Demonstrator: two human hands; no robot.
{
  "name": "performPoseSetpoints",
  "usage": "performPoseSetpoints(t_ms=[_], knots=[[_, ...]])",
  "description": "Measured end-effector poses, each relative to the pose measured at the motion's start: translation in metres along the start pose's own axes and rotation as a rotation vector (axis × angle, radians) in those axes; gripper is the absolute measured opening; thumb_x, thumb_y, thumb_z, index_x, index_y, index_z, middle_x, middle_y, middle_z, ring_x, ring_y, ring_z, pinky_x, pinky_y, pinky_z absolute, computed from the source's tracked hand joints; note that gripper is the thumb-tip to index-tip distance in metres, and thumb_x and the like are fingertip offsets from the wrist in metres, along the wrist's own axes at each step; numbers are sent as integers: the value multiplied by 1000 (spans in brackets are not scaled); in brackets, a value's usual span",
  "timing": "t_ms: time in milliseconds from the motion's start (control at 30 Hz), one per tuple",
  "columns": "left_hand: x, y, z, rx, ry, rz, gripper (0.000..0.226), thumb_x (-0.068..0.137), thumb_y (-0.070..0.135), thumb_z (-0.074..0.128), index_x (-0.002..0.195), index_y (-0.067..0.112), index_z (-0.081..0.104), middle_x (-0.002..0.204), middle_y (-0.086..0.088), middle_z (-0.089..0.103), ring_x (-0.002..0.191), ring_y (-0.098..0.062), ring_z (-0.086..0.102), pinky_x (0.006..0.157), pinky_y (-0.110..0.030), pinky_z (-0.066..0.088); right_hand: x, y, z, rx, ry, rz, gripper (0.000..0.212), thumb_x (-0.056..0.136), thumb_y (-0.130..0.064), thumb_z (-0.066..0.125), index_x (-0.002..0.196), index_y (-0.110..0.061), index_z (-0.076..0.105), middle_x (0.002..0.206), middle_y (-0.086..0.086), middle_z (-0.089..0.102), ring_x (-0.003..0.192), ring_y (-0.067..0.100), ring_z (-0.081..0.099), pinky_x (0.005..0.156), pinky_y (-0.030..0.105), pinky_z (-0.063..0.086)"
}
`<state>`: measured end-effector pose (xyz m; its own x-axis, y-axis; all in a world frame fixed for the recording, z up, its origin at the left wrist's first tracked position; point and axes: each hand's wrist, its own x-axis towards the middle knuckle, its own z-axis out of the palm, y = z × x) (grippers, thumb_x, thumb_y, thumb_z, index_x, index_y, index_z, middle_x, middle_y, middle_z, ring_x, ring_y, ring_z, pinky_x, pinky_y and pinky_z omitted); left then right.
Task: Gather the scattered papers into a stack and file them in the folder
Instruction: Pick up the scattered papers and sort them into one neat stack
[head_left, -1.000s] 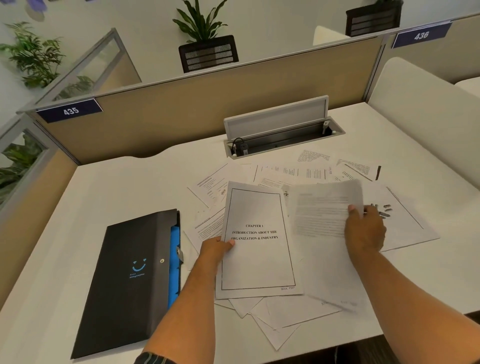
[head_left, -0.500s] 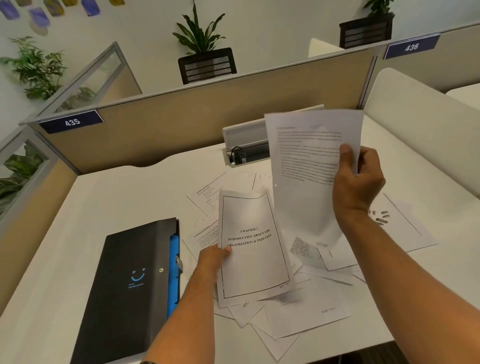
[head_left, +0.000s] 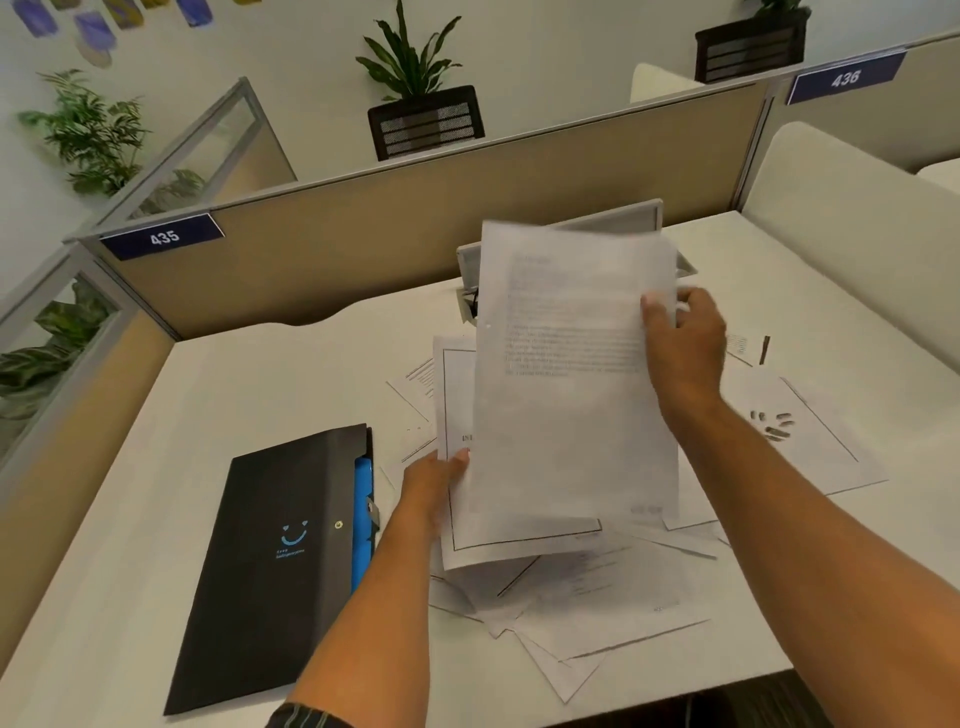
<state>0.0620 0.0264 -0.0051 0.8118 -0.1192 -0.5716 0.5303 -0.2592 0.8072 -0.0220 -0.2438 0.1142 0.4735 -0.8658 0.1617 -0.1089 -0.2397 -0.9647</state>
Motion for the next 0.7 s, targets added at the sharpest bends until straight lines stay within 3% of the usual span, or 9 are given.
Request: performPoseSetpoints(t_ms=[67, 200, 300, 400, 467, 533, 600, 700], knots=[[-5, -1, 0, -110, -129, 21, 46, 93, 26, 71, 133, 5, 61, 120, -12, 72, 114, -31, 65, 106, -47, 48, -8, 24, 3, -121, -111, 124, 27, 102, -35, 57, 123, -18, 58, 110, -4, 61, 92, 14, 61, 76, 29, 47], [-7, 1, 4, -194, -224, -1, 58, 93, 14, 68, 145, -1, 46, 140, -19, 58, 134, -36, 51, 117, -53, 34, -25, 63, 1, -243, -149, 305, 30, 101, -35, 57, 122, -15, 60, 113, 2, 66, 94, 23, 60, 84, 38, 50], [-14, 2, 4, -188, -277, -14, 31, 93, 18, 68, 121, 5, 64, 118, -13, 73, 105, -29, 71, 95, -46, 55, -29, 79, -3, -324, -152, 399, 36, 102, -41, 52, 124, -13, 58, 114, 6, 66, 96, 26, 59, 89, 42, 48], [-18, -2, 1, -160, -361, -5, 21, 95, 24, 65, 110, 12, 75, 110, -15, 75, 93, -31, 74, 84, -45, 59, -27, 88, -4, -176, -216, 461, 46, 104, -43, 51, 133, -8, 52, 123, 8, 62, 102, 25, 59, 86, 37, 46], [-20, 1, 3, -149, -365, 4, 23, 98, 28, 61, 94, 20, 82, 105, -11, 77, 88, -28, 76, 75, -39, 61, -26, 90, -7, -61, -324, 463, 39, 100, -47, 60, 120, -13, 56, 112, -1, 65, 90, 13, 60, 75, 32, 46], [-22, 3, 7, -118, -339, 29, 29, 100, 35, 57, 97, 21, 82, 105, -10, 77, 90, -27, 75, 77, -37, 61, -27, 92, -11, 39, -459, 465, 34, 91, -48, 73, 107, -20, 65, 101, -10, 71, 90, 8, 62, 76, 33, 48], [-26, 6, 16, -116, -334, 32, 40, 99, 44, 54, 113, 15, 77, 109, -12, 76, 95, -31, 74, 84, -41, 59, -30, 97, -14, 137, -582, 514, 32, 84, -44, 82, 105, -21, 74, 101, -8, 79, 99, 16, 71, 86, 37, 55], [-35, 16, 31, -101, -394, 78, 56, 88, 69, 44, 106, 30, 79, 110, -10, 76, 93, -31, 75, 75, -41, 62, -36, 103, -17, 263, -671, 559, 39, 80, -28, 87, 115, -16, 75, 110, 3, 79, 101, 27, 76, 85, 43, 62]])
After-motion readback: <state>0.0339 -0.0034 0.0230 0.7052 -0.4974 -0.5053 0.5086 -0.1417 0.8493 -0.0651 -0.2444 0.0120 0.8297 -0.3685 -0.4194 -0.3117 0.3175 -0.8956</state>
